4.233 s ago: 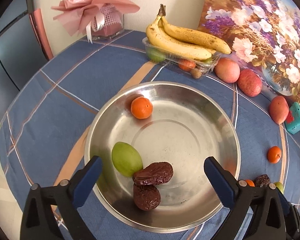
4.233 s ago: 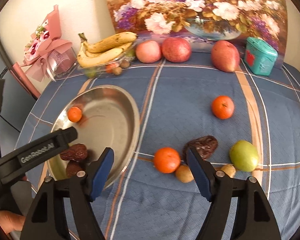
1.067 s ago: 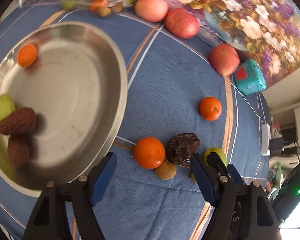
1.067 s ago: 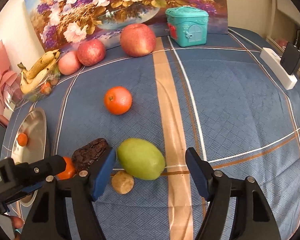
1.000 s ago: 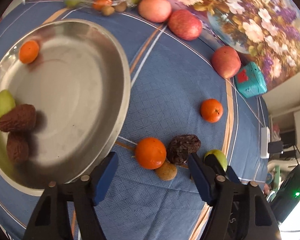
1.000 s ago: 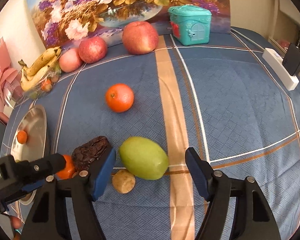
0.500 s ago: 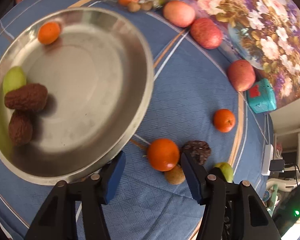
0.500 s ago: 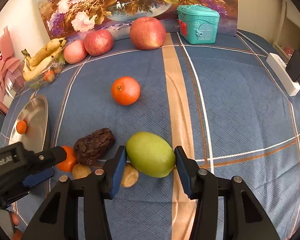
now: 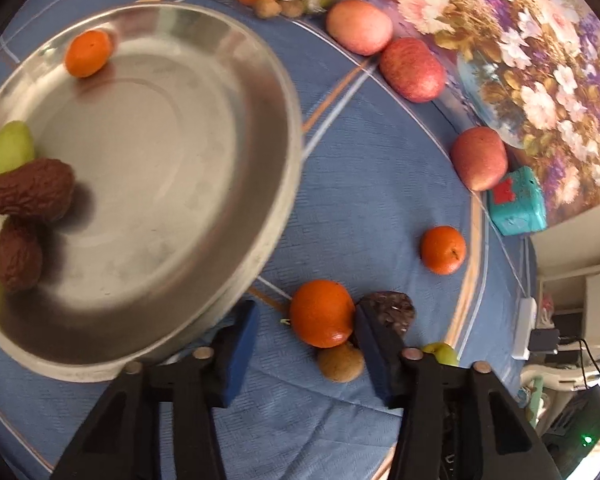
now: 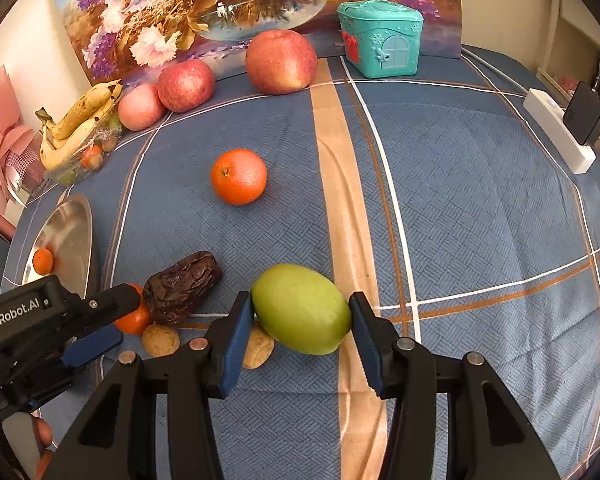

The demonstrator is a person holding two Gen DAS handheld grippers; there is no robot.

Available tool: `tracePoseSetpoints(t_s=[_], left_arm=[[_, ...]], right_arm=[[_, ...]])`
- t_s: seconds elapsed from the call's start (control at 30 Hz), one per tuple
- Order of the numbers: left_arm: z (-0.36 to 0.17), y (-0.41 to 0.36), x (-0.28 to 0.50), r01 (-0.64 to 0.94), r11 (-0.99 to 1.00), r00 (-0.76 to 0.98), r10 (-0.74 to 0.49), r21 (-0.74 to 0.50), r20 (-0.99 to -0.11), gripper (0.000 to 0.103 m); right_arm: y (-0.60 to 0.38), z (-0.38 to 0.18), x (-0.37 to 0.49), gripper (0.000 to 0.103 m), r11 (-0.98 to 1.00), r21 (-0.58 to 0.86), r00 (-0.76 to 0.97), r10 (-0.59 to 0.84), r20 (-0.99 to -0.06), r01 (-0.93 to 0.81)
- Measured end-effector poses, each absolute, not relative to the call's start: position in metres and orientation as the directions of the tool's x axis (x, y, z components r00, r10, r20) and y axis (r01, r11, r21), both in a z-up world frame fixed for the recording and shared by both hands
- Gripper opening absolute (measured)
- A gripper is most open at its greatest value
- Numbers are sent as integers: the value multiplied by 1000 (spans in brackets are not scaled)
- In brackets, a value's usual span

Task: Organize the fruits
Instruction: 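Grasp the orange with the left tool while the right tool holds the pear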

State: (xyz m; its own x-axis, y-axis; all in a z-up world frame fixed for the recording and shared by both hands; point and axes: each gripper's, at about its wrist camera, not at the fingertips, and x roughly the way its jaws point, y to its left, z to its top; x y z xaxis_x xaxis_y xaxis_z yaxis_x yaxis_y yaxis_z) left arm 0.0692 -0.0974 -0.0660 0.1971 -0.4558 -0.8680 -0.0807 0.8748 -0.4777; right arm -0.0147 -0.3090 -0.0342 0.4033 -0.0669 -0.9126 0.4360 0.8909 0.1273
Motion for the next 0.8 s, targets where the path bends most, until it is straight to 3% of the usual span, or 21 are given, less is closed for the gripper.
tracePoseSetpoints(t_s=[0.2,0.8], left_arm=[[-62,-102,69,-36,878,204,-460,-476,-864,36],[-49,-97,67,-39,870,195,-476,-491,-858,35]], right_arm=[[-310,-35,-14,50,888,133,406,-65,-912,440],[-316,-32,-19,50,859,151,422,-82,-903,490]])
